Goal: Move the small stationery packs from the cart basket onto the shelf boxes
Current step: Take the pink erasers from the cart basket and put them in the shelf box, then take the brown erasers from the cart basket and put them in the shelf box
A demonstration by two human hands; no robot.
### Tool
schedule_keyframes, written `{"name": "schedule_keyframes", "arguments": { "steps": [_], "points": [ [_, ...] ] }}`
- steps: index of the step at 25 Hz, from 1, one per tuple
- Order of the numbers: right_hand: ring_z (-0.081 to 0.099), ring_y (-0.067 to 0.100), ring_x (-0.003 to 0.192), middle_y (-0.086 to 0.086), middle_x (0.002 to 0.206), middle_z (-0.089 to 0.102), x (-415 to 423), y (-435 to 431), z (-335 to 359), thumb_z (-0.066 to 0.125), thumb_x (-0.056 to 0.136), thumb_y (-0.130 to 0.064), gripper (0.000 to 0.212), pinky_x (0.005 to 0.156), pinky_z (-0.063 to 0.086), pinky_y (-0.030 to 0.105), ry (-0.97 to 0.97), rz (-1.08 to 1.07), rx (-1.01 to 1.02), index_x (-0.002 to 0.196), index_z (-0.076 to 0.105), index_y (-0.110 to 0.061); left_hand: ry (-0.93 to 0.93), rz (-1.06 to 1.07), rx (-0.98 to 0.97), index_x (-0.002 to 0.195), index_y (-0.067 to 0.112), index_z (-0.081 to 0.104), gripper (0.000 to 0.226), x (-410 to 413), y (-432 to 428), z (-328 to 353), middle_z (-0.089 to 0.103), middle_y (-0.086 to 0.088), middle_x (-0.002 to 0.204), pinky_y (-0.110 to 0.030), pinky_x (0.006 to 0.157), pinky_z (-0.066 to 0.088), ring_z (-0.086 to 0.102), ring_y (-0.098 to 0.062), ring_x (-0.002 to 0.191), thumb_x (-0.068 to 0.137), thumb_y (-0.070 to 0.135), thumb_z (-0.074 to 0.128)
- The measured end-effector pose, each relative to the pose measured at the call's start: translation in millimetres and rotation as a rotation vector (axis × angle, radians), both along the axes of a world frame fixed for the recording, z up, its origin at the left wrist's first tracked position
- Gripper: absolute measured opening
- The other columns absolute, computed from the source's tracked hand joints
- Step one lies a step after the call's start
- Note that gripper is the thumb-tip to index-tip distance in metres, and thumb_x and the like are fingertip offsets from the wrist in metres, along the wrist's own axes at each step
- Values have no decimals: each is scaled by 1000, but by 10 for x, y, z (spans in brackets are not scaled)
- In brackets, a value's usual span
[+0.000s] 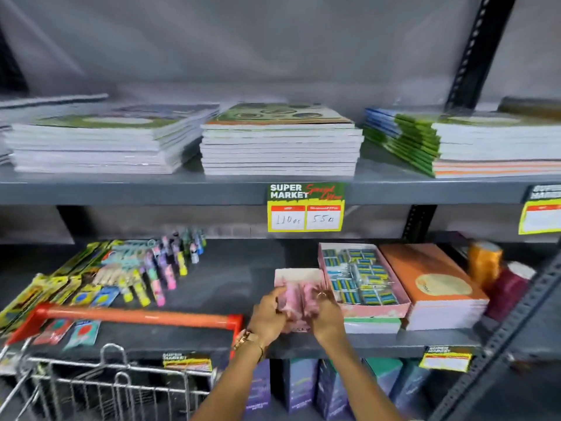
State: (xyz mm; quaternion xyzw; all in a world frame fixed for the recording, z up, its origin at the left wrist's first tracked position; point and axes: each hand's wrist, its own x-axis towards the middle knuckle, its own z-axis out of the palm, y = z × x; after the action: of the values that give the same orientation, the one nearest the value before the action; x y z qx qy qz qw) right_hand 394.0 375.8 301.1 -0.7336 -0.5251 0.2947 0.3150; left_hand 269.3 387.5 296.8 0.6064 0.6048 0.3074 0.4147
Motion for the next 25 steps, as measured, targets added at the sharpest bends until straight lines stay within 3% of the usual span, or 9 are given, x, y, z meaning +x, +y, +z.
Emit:
{"name": "schedule_keyframes", "arguments": {
  "steps": [2, 4, 7, 12, 17, 20, 23, 25],
  "points": [
    [63, 29, 113, 11, 124, 65, 43, 26, 2, 41, 97, -13, 30, 92, 48, 35, -302, 45, -52, 121, 58, -13, 439, -62, 125, 137, 31, 43, 54, 17, 35, -13, 66, -16, 116, -43, 89, 55, 62, -38, 108, 88, 12, 52],
    [64, 29, 112, 10, 121, 67, 69, 63, 17, 40, 95, -7, 30, 92, 50, 38, -553, 110, -84, 117, 60, -13, 712, -96, 230, 138, 38, 35, 50, 40, 70, -3, 65, -12, 116, -43, 86, 52, 62, -36, 107, 92, 24, 48],
    [65, 28, 112, 8, 122, 66, 50, 97, 2, 40, 95, -5, 32, 93, 51, 39, -677, 138, -106, 119, 61, -13, 874, -103, 283, 139, 37, 33, 47, 22, 134, -41, 66, -10, 114, -43, 82, 53, 64, -34, 106, 94, 29, 44],
    [64, 27, 111, 7, 137, 50, -34, 40, -117, 46, 94, -6, 33, 88, 52, 37, -724, 191, -132, 124, 58, -12, 1030, -113, 333, 113, 24, 51, 23, -69, 92, -186, 71, -8, 106, -40, 76, 54, 68, -33, 98, 92, 24, 45],
    [61, 29, 117, 7, 148, 43, -73, -36, 1, 43, 95, -9, 41, 91, 51, 39, -711, 230, -171, 135, 48, -13, 1015, -97, 370, 111, 20, 54, 20, -32, 88, -155, 72, -9, 105, -37, 74, 53, 69, -34, 97, 92, 20, 47],
    [52, 33, 129, 4, 151, 42, -241, -196, 150, 42, 93, -12, 55, 101, 45, 43, -680, 287, -12, 147, 31, -18, 899, -6, 391, 114, 25, 54, 24, -156, -127, -87, 72, -10, 101, -37, 73, 53, 68, -35, 94, 92, 26, 47],
    [61, 36, 115, 4, 142, 54, -689, -436, 273, 41, 92, -16, 54, 89, 51, 44, -574, 424, 166, 145, 36, -24, 773, 155, 371, 103, 22, 54, 17, -476, -480, -42, 73, -12, 91, -38, 65, 52, 69, -38, 85, 89, 30, 47],
    [64, 37, 108, 10, 128, 64, -1045, -624, 248, 40, 94, -19, 50, 86, 51, 43, -547, 540, 205, 143, 39, -26, 720, 275, 311, 108, 24, 53, 23, -793, -774, -105, 73, -14, 85, -37, 59, 49, 69, -40, 79, 89, 34, 46]
  ]
}}
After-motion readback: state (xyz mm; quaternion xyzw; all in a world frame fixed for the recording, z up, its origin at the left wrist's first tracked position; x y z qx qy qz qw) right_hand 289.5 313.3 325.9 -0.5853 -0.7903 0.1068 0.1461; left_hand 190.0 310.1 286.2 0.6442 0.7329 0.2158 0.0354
